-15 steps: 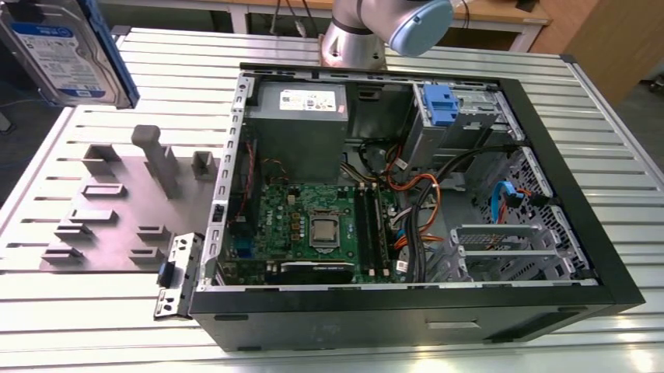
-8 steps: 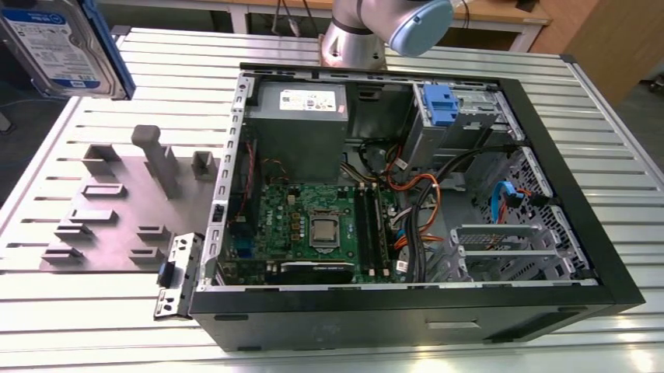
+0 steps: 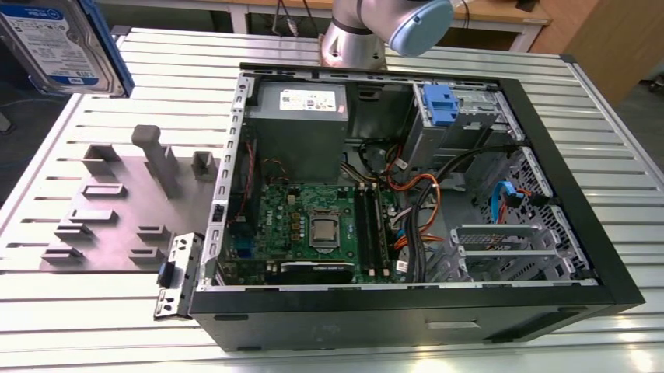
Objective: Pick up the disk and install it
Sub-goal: 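Pick up the disk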
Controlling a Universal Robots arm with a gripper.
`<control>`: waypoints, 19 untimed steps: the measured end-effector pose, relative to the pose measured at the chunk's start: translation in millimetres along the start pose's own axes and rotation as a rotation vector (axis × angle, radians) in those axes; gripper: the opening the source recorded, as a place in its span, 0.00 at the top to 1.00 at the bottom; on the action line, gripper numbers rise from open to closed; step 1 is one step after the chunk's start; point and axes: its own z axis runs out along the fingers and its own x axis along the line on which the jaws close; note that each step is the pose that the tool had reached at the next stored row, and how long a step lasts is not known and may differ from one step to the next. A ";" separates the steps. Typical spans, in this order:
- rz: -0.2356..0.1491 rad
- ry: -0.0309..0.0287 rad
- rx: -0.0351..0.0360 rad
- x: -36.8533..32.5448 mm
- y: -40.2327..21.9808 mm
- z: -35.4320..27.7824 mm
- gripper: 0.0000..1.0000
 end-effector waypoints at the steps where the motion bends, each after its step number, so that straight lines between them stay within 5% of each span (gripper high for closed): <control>1: 0.000 0.0001 -0.0001 0.0 0.0 -0.1 0.65; 11: 0.000 0.0000 -0.0001 -0.1 -3.8 -0.2 0.65; 19: 0.000 0.0001 0.0000 -0.5 -15.9 -0.5 0.65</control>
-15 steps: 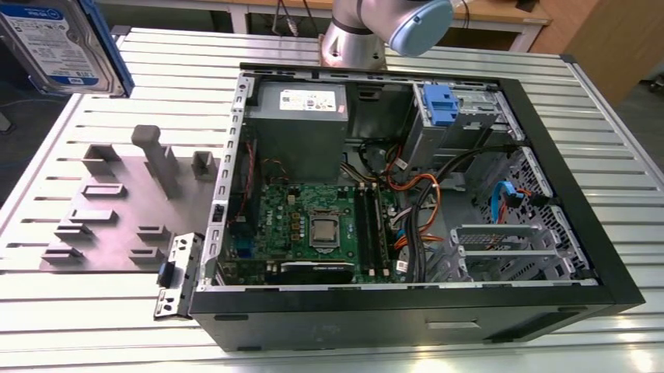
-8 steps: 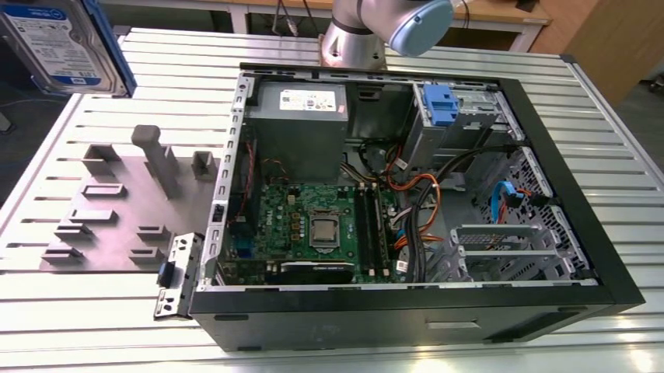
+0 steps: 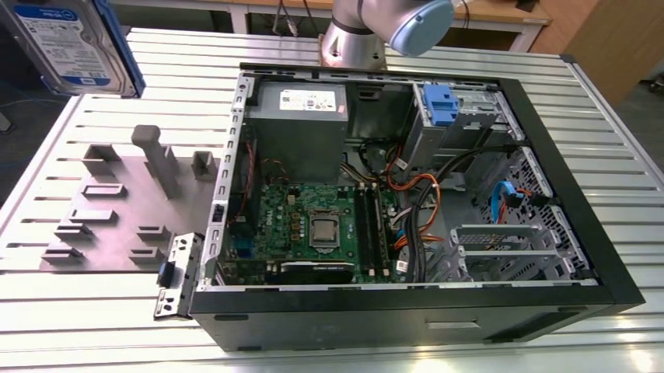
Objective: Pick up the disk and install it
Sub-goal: 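Pick up the disk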
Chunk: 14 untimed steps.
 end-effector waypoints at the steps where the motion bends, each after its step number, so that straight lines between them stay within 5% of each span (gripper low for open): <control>1: 0.000 -0.0001 0.0000 -0.1 -2.1 -0.1 0.65; 14: 0.000 0.0000 -0.0001 -0.9 -31.5 -0.8 0.65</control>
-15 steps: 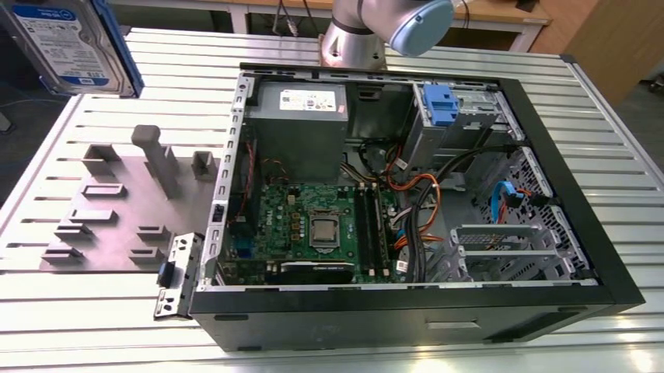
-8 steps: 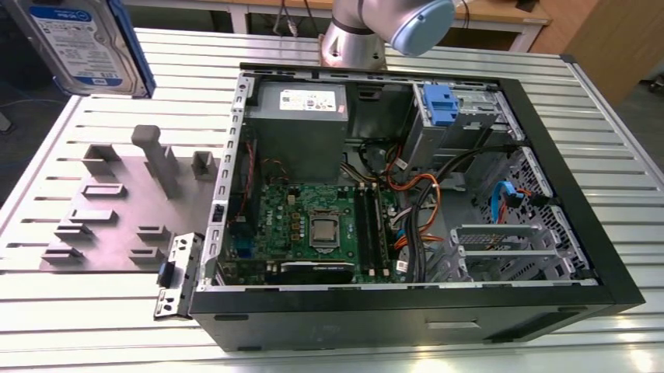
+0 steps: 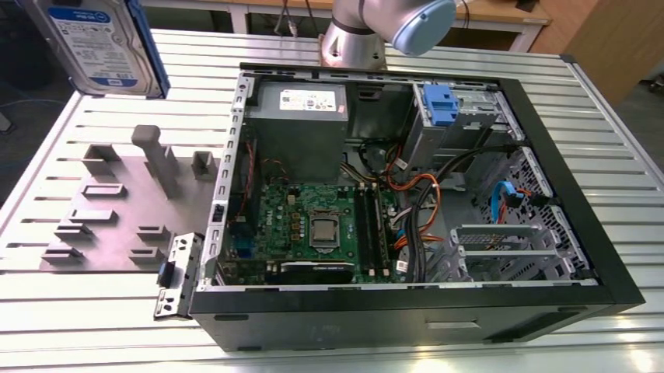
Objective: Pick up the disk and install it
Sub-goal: 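Pick up the disk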
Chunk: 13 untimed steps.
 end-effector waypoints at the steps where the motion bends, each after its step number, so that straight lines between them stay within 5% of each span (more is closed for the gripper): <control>1: 0.000 -0.0001 0.0001 -0.1 -2.0 0.0 0.65; 13: 0.000 0.0000 0.0000 -0.9 -28.7 -0.7 0.65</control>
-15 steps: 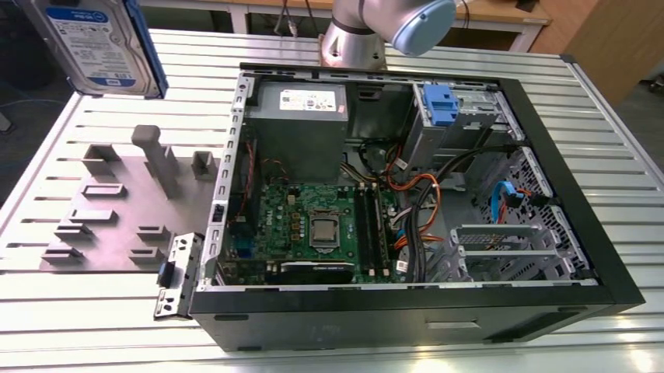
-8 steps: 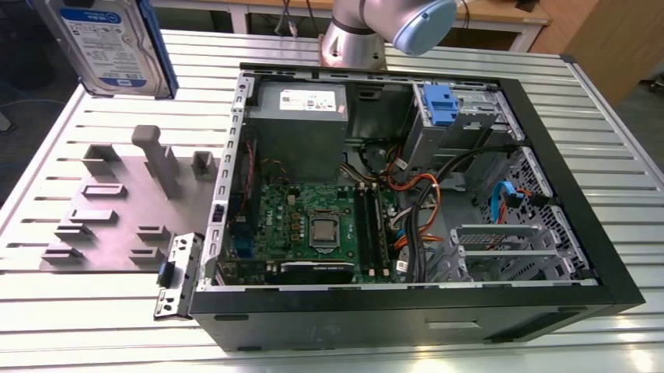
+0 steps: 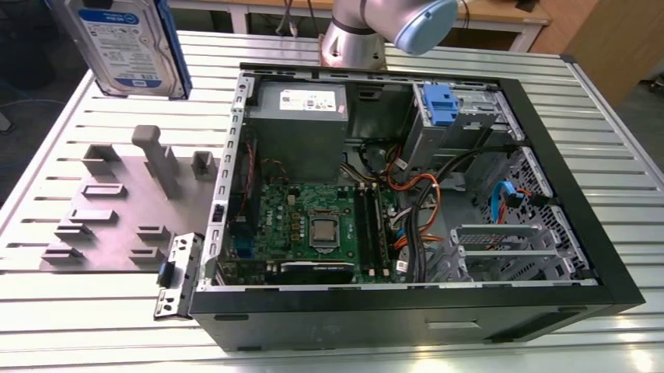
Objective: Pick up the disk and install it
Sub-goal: 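Pick up the disk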
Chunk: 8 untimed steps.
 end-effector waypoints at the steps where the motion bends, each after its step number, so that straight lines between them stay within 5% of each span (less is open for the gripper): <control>1: 0.000 0.0000 0.0000 -0.1 -2.5 -0.1 0.65; 8: 0.000 0.0000 0.0000 -0.6 -18.1 -0.4 0.65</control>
